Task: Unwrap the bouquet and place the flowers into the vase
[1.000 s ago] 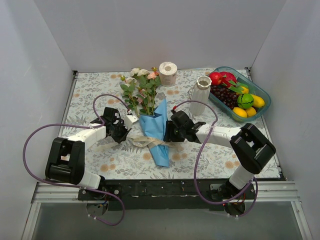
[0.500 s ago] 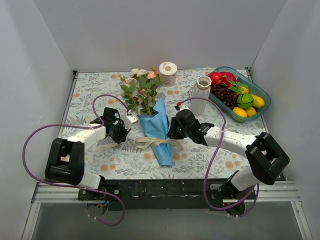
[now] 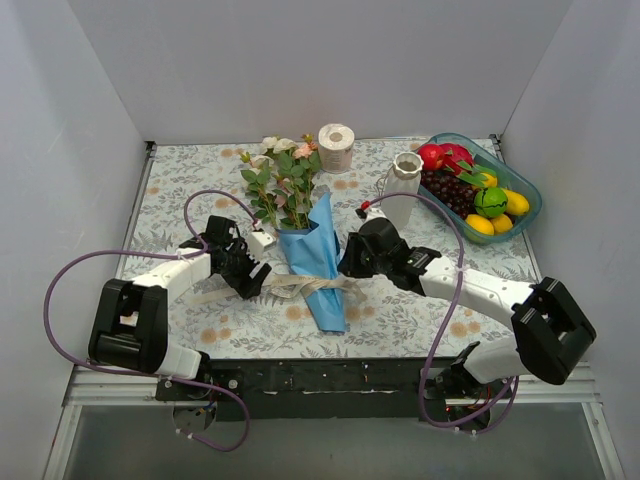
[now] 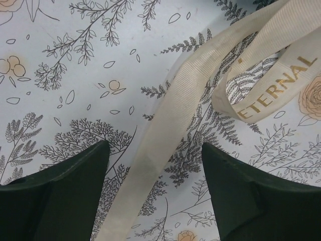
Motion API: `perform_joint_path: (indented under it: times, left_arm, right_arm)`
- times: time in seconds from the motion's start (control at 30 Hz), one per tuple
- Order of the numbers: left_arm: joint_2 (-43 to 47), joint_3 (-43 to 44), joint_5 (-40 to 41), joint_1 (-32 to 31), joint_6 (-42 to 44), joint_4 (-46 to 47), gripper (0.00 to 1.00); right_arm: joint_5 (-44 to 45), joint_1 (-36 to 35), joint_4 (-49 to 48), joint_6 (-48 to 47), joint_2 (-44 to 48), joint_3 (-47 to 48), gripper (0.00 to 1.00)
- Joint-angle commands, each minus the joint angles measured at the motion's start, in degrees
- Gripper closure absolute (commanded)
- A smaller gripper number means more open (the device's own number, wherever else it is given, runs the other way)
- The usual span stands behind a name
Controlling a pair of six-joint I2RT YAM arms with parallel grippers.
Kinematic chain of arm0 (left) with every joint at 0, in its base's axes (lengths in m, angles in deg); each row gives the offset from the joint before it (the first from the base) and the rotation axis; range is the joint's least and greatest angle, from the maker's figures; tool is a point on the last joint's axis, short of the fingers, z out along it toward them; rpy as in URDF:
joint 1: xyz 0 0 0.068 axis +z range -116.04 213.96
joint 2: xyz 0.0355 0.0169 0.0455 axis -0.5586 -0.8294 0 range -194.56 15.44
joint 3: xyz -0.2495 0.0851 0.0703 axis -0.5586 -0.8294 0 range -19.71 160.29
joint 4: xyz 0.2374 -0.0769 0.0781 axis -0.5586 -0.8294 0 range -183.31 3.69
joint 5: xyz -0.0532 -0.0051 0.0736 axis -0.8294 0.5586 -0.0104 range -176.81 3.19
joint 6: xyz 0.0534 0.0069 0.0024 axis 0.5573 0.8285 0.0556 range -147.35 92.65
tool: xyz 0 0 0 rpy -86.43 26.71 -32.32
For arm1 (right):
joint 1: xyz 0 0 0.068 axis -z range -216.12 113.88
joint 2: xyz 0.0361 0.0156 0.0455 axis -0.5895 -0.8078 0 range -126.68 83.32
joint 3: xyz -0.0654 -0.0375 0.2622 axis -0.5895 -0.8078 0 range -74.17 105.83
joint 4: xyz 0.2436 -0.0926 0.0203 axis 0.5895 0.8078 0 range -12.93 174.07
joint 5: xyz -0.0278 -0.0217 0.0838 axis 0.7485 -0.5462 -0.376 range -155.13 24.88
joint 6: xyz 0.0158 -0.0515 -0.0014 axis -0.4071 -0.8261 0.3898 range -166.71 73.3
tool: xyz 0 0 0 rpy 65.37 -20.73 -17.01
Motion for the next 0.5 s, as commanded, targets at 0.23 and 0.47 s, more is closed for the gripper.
perform_joint_path:
  times: [0.23,0.47]
  left_arm:
    - [-1.01,-0.29,-1.75,-0.12,1.35,0.08,0.4]
    - [-3.21,-0.3,0.18,-0.47,1.96,0.61,1.0]
  right_arm:
    - [2.6,0.09,4.67,-0.49,-1.79,1.29,0.42]
    - [2.52,0.09,1.08,-0.49,-3.02,-0.12,0.36]
